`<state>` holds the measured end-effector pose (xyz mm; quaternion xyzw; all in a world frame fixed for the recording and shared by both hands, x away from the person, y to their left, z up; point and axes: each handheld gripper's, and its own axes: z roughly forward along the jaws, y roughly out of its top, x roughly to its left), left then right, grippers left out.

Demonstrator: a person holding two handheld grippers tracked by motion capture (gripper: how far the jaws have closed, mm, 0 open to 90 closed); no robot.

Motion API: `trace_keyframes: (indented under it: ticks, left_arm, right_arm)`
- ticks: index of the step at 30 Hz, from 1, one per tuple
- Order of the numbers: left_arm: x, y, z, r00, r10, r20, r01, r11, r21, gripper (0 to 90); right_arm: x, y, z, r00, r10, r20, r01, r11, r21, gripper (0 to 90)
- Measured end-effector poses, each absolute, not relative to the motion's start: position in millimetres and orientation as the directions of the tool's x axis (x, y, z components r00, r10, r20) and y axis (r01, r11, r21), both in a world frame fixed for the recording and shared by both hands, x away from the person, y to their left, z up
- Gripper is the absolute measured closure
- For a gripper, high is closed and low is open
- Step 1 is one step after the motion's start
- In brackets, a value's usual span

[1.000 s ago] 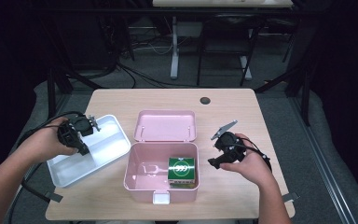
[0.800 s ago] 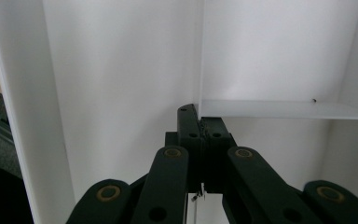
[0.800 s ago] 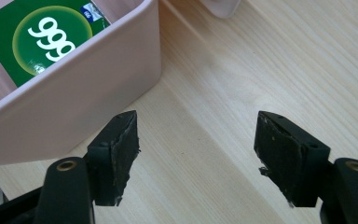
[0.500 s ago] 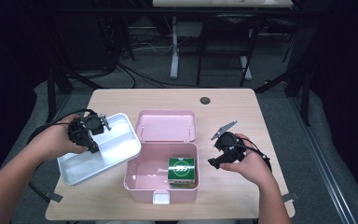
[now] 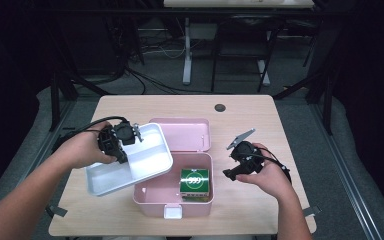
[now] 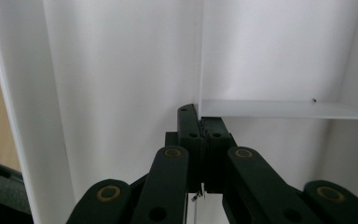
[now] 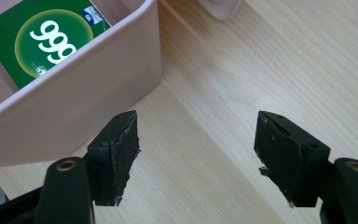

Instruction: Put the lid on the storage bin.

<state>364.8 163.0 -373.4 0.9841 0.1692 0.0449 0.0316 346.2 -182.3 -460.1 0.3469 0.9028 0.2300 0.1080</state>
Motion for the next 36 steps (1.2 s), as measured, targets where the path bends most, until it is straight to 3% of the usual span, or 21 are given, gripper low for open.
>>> trace_keyframes:
  ticks: [22,36]
  left_arm:
    - [354.4,85.5,-393.5,0.986,0.154,0.06,0.15,-0.987,0.066,88.9]
    - [347.5,59.6,-406.7,0.995,0.085,0.058,0.082,-0.995,0.058,89.0]
  right_arm:
    - [346.5,-184.6,-459.0,-0.738,0.675,-0.021,0.581,0.65,0.49,30.3]
    - [347.5,-183.7,-463.1,-0.732,0.681,-0.021,0.586,0.645,0.49,30.3]
